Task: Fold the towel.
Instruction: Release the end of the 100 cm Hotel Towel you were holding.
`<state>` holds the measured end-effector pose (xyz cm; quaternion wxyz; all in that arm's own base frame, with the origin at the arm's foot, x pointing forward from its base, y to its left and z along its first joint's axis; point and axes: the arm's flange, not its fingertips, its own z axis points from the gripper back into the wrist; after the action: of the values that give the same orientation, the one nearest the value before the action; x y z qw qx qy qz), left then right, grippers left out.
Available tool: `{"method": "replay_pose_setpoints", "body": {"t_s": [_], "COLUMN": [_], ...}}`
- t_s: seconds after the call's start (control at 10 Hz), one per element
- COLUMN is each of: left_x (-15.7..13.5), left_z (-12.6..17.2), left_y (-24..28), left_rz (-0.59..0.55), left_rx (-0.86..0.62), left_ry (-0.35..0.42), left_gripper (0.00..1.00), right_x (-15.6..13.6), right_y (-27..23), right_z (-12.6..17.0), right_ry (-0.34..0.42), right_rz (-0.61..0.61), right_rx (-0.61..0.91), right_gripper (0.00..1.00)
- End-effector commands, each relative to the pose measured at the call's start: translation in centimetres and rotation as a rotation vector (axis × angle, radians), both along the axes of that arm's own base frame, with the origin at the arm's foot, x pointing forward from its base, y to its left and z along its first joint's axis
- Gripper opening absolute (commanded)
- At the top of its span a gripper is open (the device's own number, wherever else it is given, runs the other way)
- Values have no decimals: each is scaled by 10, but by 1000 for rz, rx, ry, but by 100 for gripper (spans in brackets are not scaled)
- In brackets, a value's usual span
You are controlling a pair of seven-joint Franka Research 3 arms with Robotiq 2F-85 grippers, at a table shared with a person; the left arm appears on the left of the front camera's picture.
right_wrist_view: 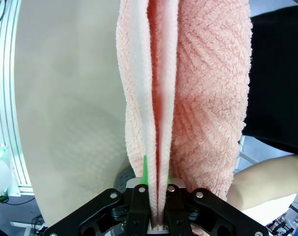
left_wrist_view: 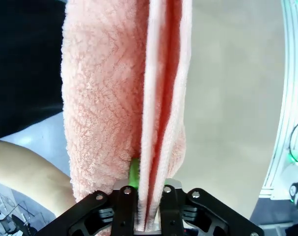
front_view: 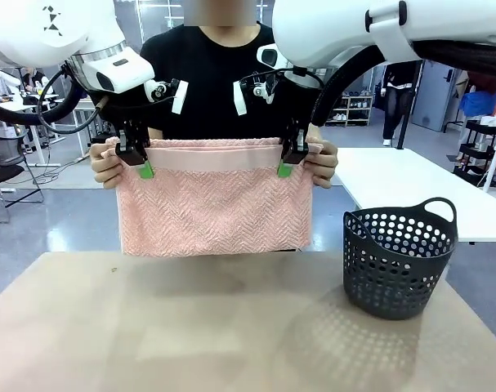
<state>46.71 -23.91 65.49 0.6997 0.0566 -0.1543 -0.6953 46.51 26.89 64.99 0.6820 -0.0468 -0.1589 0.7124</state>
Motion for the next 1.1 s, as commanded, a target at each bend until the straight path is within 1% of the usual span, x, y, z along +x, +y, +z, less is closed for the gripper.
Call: {"method": "replay_pose_setpoints", "body": {"t_s": [0.0,0.1,0.2,0.3,0.4,0.5,0.6,0.7,0.8,0.9,1.0], "left_x": [-1,-2,-4,-6,-10,-15,-20,-32,-48,-65,-84], "left_z": [2,7,12,21,32,43,55,72,85,93,101], "left_y": [0,0,-1,1,3,5,7,11,18,33,55], "left_rz": [11,12,10,20,25,30,39,85,216,394,534], "left_rx": [9,3,-5,-3,-16,-28,-58,-122,-164,-175,-217], "left_ry": [-23,-34,-46,-57,-63,-81,-86,-92,-101,-145,-189], "left_gripper": [54,76,90,100,100,100,94,100,100,100,100], "right_x": [-1,-2,-3,-6,-11,-18,-26,-39,-53,-67,-81], "right_y": [-2,-3,-3,-4,-6,-9,-14,-23,-37,-58,-83], "right_z": [2,6,12,21,32,47,64,87,106,120,129], "right_ry": [-4,-12,-20,-30,-48,-73,-96,-106,-148,-120,-122], "right_rz": [0,-3,-2,4,11,10,-16,-50,-173,-299,-424], "right_rx": [3,7,13,26,54,64,87,194,308,391,424], "right_gripper": [35,65,36,95,65,100,91,100,100,100,100]}}
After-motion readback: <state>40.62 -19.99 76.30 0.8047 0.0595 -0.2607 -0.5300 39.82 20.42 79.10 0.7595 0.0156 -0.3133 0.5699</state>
